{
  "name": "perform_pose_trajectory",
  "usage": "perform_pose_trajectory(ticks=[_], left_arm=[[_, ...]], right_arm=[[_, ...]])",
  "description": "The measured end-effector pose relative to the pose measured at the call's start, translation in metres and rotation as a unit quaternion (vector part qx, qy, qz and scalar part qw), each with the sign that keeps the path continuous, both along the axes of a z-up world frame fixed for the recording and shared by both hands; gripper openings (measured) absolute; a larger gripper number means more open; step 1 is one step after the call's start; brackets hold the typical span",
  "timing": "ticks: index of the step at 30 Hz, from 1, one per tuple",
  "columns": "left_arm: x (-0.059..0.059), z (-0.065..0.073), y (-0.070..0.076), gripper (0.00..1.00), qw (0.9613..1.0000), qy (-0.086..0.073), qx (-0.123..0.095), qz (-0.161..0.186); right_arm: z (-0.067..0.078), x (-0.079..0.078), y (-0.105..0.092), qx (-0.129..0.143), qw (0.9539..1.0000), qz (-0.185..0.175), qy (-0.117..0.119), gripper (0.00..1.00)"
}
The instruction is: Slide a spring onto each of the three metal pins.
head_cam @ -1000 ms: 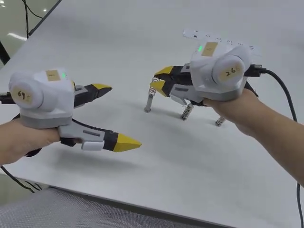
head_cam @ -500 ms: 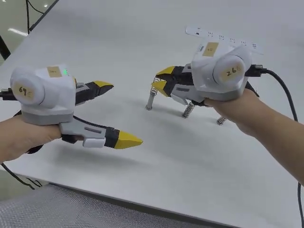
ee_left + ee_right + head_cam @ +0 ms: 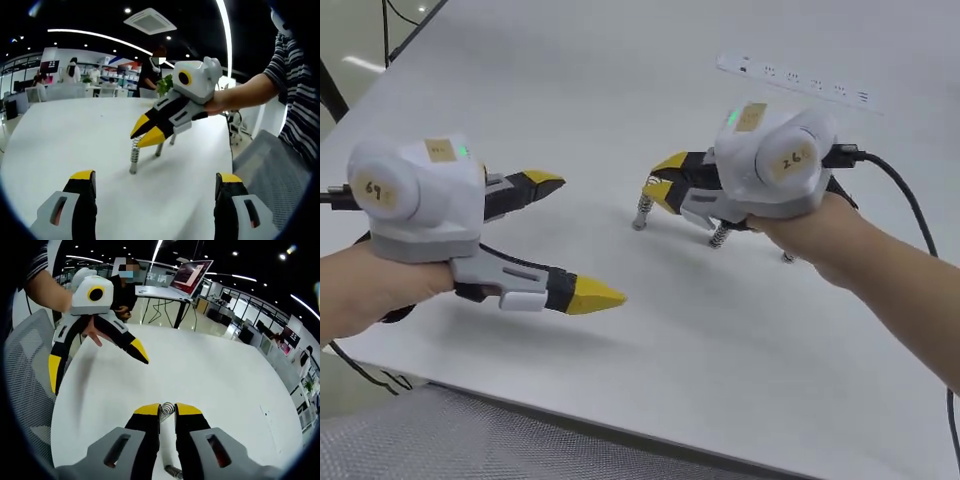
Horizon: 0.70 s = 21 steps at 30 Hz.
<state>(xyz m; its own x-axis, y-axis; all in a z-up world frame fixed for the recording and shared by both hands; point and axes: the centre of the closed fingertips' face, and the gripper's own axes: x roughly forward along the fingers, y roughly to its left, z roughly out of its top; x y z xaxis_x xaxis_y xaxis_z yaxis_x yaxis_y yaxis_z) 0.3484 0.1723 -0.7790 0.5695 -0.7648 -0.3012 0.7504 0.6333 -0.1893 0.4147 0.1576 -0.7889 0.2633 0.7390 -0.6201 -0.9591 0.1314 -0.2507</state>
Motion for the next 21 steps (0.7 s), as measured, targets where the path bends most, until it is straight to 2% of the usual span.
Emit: perform_pose_trajectory(ticks=[4, 10, 11, 12, 21], left_arm=[[0.001, 0.000, 0.001, 0.96, 1.0000, 0.000, 0.001, 0.003], [0.001, 0.000, 0.004, 0.96, 1.0000, 0.001, 0.002, 0.004], [0.001, -0.001, 0.004, 0.96, 1.0000, 0.001, 0.002, 0.004], [0.001, -0.001, 0.005, 0.96, 1.0000, 0.002, 0.002, 0.004], [0.001, -0.001, 0.001, 0.96, 1.0000, 0.003, 0.002, 0.001]], right_arm=[[-0.016, -0.002, 0.001, -0.026, 0.9996, 0.009, -0.004, 0.08], [-0.031, -0.001, 0.001, -0.039, 0.9992, 0.007, 0.005, 0.08], [-0.028, 0.000, 0.003, -0.026, 0.9996, 0.007, 0.003, 0.08], [-0.029, 0.000, 0.001, -0.031, 0.9995, -0.001, 0.011, 0.08], [-0.028, 0.002, 0.000, -0.025, 0.9995, -0.007, 0.015, 0.09]])
